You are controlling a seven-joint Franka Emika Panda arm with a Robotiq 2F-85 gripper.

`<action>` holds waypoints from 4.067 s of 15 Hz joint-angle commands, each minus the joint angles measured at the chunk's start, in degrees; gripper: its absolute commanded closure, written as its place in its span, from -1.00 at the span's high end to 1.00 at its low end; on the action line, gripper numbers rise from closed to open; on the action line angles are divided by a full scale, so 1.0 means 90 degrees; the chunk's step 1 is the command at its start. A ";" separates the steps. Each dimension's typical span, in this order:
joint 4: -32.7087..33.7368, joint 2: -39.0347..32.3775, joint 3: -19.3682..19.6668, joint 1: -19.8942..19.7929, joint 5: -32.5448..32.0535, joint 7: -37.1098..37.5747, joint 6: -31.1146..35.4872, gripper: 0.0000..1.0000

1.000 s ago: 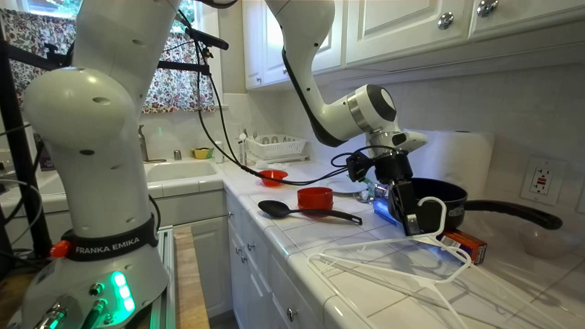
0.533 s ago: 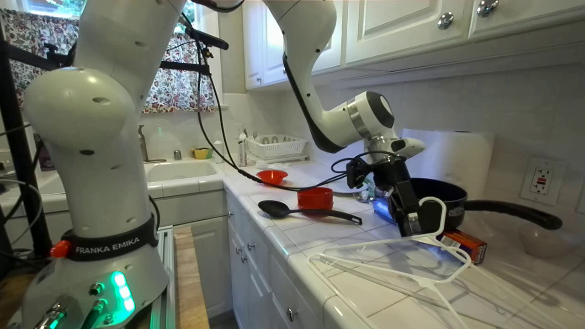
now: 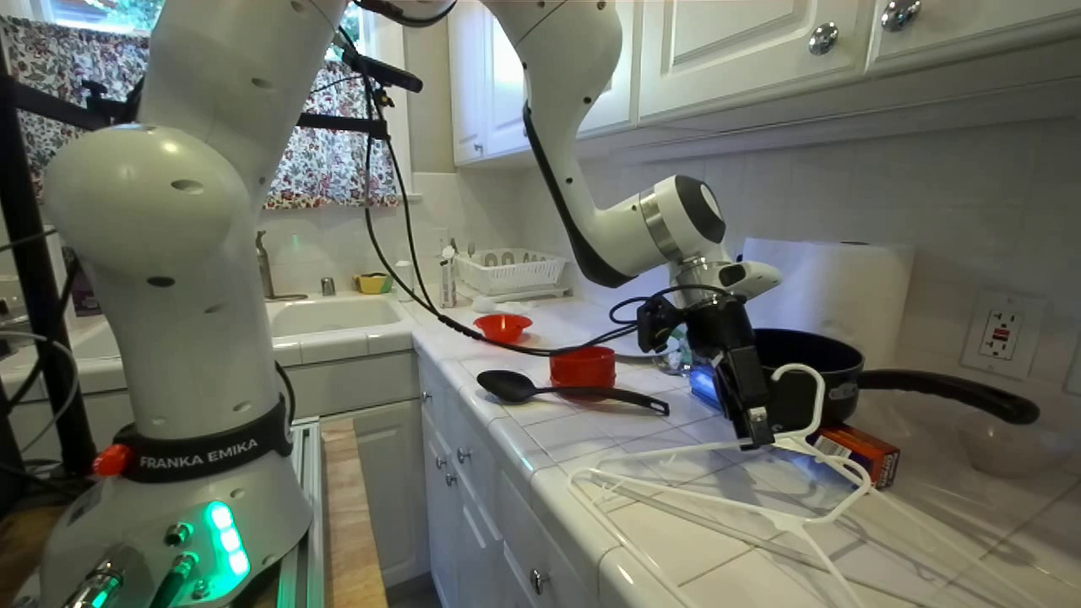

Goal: Put the white hangers on the counter

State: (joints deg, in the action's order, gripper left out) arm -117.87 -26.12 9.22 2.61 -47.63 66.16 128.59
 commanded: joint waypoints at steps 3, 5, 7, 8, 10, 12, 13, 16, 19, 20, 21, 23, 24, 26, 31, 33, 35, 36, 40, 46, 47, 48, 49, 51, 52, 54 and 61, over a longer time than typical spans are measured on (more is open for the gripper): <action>0.0108 -0.0088 0.0030 0.0000 -0.0123 0.0136 -0.0021 -0.43; 0.0147 -0.0079 0.0046 -0.0005 -0.0100 0.0216 -0.0005 -0.71; 0.0205 -0.0084 0.0044 -0.0024 -0.0049 0.0299 -0.0003 -0.92; 0.0227 -0.0086 0.0049 -0.0025 -0.0056 0.0348 0.0000 -0.95; 0.0270 -0.0082 0.0051 -0.0033 -0.0044 0.0400 -0.0012 -0.95; 0.0306 -0.0091 0.0060 -0.0032 -0.0052 0.0427 -0.0035 -0.91; 0.0313 -0.0094 0.0061 -0.0029 -0.0056 0.0435 -0.0053 -0.91; 0.0310 -0.0056 0.0045 -0.0047 0.0042 0.0461 -0.0130 -0.91; 0.0319 -0.0056 0.0039 -0.0052 0.0097 0.0480 -0.0263 -0.90; 0.0321 -0.0056 0.0038 -0.0059 0.0100 0.0478 -0.0298 -0.91; 0.0318 -0.0051 0.0047 -0.0065 0.0101 0.0501 -0.0352 -0.91; 0.0315 -0.0048 0.0046 -0.0093 0.0145 0.0524 -0.0446 -0.91; 0.0320 -0.0055 0.0046 -0.0105 0.0148 0.0536 -0.0488 -0.91; 0.0325 -0.0057 0.0052 -0.0126 0.0140 0.0585 -0.0588 -0.91; 0.0415 -0.0131 0.0049 -0.0184 0.0182 0.0714 -0.0859 -0.90; 0.0477 -0.0172 0.0032 -0.0219 0.0230 0.0719 -0.0939 -0.90; 0.0549 -0.0206 0.0025 -0.0244 0.0279 0.0729 -0.0990 -0.90; 0.0595 -0.0231 0.0027 -0.0245 0.0294 0.0740 -0.1019 -0.90; 0.0765 -0.0323 0.0025 -0.0249 0.0378 0.0708 -0.1082 -0.88; 0.0922 -0.0457 0.0039 -0.0243 0.0406 0.0679 -0.1185 -0.86; 0.0947 -0.0479 0.0039 -0.0247 0.0414 0.0670 -0.1213 -0.86; 0.0978 -0.0503 0.0038 -0.0253 0.0424 0.0661 -0.1243 -0.86; 0.1006 -0.0526 0.0038 -0.0257 0.0428 0.0652 -0.1267 -0.85; 0.1073 -0.0570 0.0047 -0.0261 0.0422 0.0666 -0.1305 -0.29; 0.1107 -0.0586 0.0048 -0.0269 0.0433 0.0666 -0.1322 -0.22; 0.1169 -0.0600 0.0056 -0.0283 0.0432 0.0699 -0.1314 -0.10; 0.1198 -0.0434 -0.0075 -0.0388 0.0831 0.0190 -0.1176 0.87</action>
State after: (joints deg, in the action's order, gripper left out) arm -108.08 -30.27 9.66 -0.11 -43.23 71.49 118.30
